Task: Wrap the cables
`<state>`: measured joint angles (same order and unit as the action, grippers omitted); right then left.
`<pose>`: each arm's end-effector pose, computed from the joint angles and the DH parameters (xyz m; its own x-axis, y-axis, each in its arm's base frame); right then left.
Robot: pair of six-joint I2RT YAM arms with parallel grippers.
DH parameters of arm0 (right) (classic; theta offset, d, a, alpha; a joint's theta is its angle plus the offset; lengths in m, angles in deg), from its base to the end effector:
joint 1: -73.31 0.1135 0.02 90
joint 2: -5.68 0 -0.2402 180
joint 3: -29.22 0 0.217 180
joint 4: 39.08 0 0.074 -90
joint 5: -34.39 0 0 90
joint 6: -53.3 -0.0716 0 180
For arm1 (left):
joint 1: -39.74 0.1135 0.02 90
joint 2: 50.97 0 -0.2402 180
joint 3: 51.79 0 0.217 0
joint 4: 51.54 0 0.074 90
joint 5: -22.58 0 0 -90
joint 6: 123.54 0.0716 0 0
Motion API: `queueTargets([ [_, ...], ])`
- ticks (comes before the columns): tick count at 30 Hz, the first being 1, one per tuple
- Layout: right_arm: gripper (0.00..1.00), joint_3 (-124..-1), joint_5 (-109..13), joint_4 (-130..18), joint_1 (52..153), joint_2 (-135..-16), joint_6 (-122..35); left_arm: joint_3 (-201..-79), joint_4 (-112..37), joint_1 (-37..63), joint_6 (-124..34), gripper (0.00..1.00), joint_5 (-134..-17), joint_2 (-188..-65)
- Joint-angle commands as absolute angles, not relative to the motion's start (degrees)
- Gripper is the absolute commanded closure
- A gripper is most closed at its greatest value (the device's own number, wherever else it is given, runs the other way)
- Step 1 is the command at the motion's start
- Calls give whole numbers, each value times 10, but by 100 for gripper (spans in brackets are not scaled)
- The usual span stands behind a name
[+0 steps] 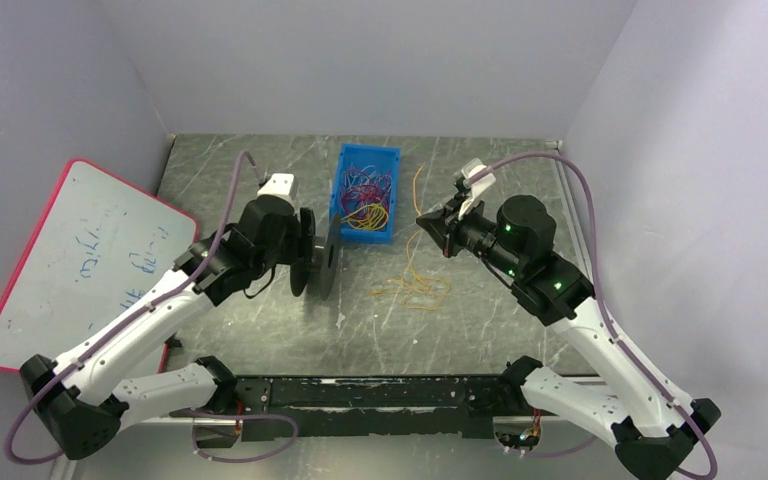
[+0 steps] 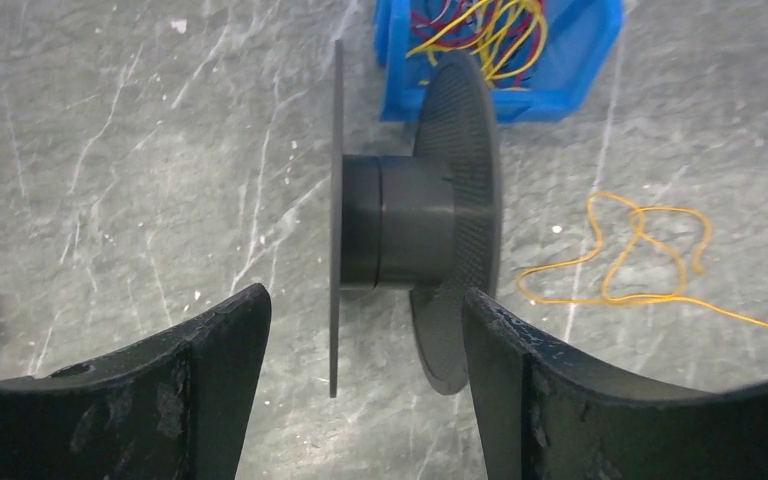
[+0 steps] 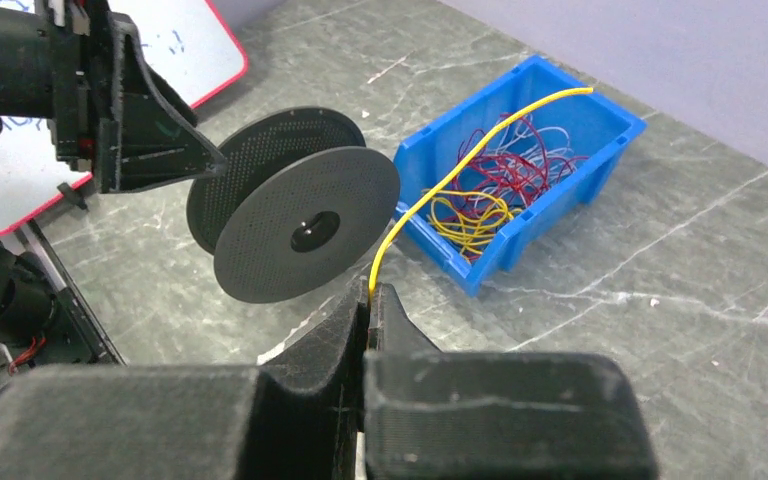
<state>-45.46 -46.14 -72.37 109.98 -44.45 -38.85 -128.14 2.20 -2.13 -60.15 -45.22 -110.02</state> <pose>0.1585 0.1327 0.3660 -0.1488 -0.0646 -0.9868 -0.7144 0.6970 0.0621 0.1793 -0.1244 0.3007 -0.5709 -0.0452 -0.8198 0.1520 0.9754 -0.1597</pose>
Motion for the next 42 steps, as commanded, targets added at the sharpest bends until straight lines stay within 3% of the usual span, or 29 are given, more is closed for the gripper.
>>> queueTargets([
  [1,100,-474,-459,-748,1101,-453,-394,-1289,45,-24,-604,26,-412,-1127],
  [7,100,-481,-433,-760,1101,-465,-393,-1285,49,-24,-603,35,-392,-1169],
  [23,100,-502,-405,-787,1109,-491,-393,-1268,28,-24,-581,74,-398,-1192],
  [33,100,-507,-393,-799,1110,-490,-392,-1263,24,-24,-578,92,-406,-1194],
  [42,100,-536,-373,-853,1110,-501,-368,-1274,34,-24,-552,93,-453,-1174],
])
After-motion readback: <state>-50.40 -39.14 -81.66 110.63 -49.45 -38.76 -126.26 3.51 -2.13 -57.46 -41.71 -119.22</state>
